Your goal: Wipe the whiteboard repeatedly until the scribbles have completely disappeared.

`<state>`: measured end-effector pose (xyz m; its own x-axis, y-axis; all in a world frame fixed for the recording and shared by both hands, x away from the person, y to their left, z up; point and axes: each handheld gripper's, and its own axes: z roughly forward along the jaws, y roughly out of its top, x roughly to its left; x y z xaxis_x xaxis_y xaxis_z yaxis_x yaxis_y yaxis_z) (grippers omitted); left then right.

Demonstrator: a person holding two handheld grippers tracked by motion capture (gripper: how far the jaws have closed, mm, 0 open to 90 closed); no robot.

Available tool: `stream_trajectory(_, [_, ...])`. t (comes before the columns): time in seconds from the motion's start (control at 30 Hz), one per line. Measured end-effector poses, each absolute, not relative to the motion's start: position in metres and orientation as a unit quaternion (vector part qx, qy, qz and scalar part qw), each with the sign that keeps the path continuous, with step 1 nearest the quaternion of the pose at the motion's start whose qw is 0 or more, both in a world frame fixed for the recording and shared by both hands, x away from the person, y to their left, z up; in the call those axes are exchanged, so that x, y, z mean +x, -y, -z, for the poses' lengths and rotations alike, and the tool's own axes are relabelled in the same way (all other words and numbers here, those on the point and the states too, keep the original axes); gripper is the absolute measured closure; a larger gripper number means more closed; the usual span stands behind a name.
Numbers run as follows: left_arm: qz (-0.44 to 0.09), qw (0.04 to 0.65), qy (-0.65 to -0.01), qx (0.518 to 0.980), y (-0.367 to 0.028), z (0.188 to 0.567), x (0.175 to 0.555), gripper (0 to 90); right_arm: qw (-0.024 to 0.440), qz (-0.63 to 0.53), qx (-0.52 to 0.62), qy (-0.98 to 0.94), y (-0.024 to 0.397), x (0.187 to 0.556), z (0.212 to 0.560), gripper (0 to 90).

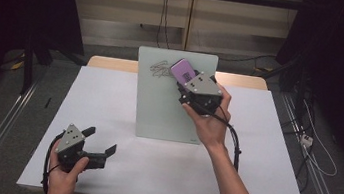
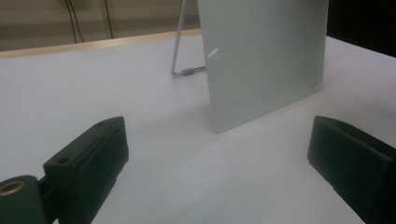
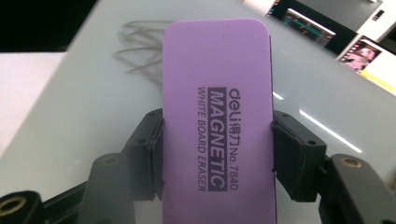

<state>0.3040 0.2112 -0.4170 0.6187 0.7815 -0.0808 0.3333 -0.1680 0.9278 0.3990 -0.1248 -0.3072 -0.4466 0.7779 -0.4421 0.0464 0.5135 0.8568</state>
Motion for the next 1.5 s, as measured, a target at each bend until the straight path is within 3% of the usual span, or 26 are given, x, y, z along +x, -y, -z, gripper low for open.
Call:
stream_trajectory(0.3, [-0.215,0.522,-0.38,0.733,-0.211,0.417,0.304,5.2,0.432,-0.388,0.245,-0.776,0.096,0.392,0.328,41.7])
stream_trajectory(0.87, [-0.214,0.523,-0.38,0.732,-0.212,0.417,0.304,5.2,0.458,-0.391,0.266,-0.753,0.111,0.406,0.291,41.7])
stream_trajectory(1.5, [-0.214,0.523,-0.379,0.733,-0.212,0.417,0.304,5.2,0.407,-0.382,0.236,-0.795,0.075,0.398,0.321,41.7])
